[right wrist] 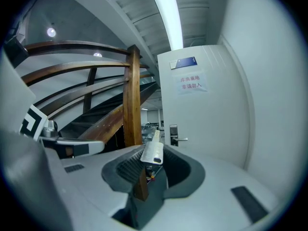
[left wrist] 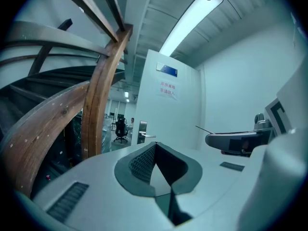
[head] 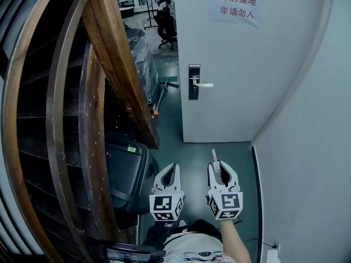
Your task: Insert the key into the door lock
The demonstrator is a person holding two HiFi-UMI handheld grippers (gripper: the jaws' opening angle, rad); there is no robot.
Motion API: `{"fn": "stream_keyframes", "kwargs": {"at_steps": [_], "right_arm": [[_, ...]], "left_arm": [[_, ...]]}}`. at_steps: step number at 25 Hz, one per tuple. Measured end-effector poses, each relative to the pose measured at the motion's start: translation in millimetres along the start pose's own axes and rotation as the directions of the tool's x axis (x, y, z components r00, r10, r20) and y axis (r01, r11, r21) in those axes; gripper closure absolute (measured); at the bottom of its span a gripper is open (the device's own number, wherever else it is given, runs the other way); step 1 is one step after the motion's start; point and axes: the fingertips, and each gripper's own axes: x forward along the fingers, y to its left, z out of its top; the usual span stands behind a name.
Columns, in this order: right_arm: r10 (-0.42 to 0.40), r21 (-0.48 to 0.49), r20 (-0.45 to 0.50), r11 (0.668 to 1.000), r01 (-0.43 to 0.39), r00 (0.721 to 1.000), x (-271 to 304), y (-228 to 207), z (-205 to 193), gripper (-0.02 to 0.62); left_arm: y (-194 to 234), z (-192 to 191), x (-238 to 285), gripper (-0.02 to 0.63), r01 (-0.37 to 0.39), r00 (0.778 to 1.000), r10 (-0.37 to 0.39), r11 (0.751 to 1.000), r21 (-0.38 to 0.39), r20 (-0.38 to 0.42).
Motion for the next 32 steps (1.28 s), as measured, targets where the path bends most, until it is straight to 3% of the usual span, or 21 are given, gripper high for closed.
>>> {"fn": "stream_keyframes", "kwargs": {"at_steps": [9,17,21,32], "right_arm": [[0.025,-0.008,-0.071,1.0,-0.026,0.997,67.5,-17.4,-17.2,0.476],[0.105,0.015,-0.098,0.994,-0.104,0.99,184.7,-56.9,-20.2,0.477],[0.136,0.013,-0.119,0.991,-0.136,0.984,236.3,-67.8,-27.7,0.477],[0.068,-0.041,-0.193,0.996,-0.077,0.979,385.1,-110.8,-90.6,0.476]], "left_arm": [[26.2,-20.2,50.8,0.603,-0.034,0.998,0.032,0.999,-0.04,-0.057],[57.6,-1.2,151.8,0.603,-0.138,0.99,0.139,0.99,0.015,-0.029],[66.8,0.6,195.0,0.603,-0.151,0.987,0.153,0.988,0.04,-0.045],[110.5,-54.8,243.9,0.603,-0.163,0.981,0.166,0.986,0.04,-0.105]]}}
